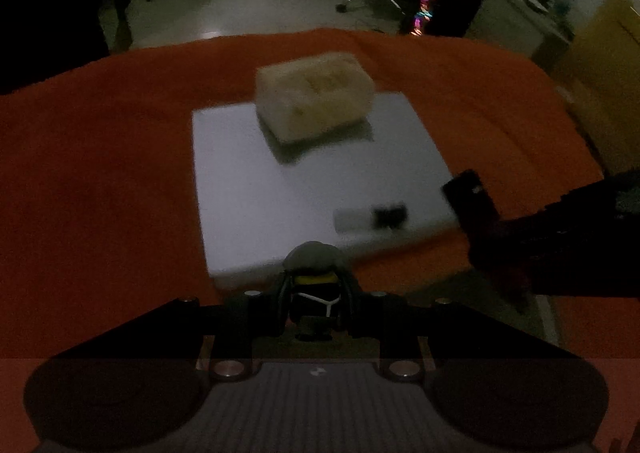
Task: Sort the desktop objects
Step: 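Carry the figurine with the left gripper while the right gripper carries the cylinder to the box, then lower the figurine into the box and open the left gripper while the right releases the cylinder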
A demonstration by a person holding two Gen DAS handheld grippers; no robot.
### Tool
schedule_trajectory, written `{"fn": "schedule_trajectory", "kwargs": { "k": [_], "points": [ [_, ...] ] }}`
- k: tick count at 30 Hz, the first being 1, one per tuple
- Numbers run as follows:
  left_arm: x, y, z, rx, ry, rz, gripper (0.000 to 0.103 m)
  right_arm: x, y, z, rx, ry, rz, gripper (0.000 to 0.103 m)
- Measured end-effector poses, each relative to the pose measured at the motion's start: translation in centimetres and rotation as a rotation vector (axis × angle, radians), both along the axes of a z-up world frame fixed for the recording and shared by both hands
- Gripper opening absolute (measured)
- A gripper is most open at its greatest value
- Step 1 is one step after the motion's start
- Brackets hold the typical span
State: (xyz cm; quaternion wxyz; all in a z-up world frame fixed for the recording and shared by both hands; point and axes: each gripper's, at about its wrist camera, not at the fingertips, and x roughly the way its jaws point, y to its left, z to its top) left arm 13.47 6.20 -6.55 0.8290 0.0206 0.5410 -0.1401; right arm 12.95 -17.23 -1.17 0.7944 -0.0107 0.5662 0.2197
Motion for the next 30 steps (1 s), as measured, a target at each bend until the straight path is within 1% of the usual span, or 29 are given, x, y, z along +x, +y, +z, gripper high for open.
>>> {"fn": "schedule_trajectory", "kwargs": {
  "k": [4, 6, 8, 12, 14, 16, 18, 21, 26, 30],
  "points": [
    [-3.7, 0.3, -1.0, 0.015, 0.017, -0.007, 0.023, -3.2, 0.1, -2.1, 0.011, 0.06, 0.015, 0.027],
    [-5.5, 0.4, -1.9, 0.025, 0.016, 0.001, 0.023, -4.3, 0.2, -3.9, -0.001, 0.105, 0.021, 0.027],
    [-6.9, 0.6, -3.3, 0.035, 0.036, 0.022, 0.023, -5.5, 0.3, -5.8, -0.013, 0.151, 0.027, 0.027],
    [-8.2, 0.7, -7.1, 0.065, 0.118, 0.046, 0.023, -7.0, 0.6, -10.1, -0.06, 0.251, 0.02, 0.027],
    [-8.9, 0.8, -8.6, 0.077, 0.146, 0.069, 0.023, -7.6, 0.7, -11.8, -0.083, 0.286, 0.01, 0.027],
    [-9.8, 0.6, -9.3, 0.096, 0.126, 0.066, 0.023, -8.3, 0.8, -13.0, -0.092, 0.313, 0.008, 0.027],
    [-10.5, 0.3, -9.5, 0.108, 0.106, 0.063, 0.023, -8.9, 1.0, -13.8, -0.097, 0.326, 0.008, 0.027],
    [-10.6, 0.2, -10.2, 0.101, 0.129, 0.084, 0.023, -9.6, 1.5, -14.6, -0.113, 0.328, 0.019, 0.027],
    [-11.7, -0.4, -11.1, 0.125, 0.132, 0.069, 0.023, -10.5, 2.5, -15.7, -0.128, 0.326, 0.031, 0.027],
    [-12.3, -0.7, -12.1, 0.158, 0.131, 0.049, 0.023, -10.8, 3.2, -16.4, -0.139, 0.327, 0.044, 0.027]
  ]
}}
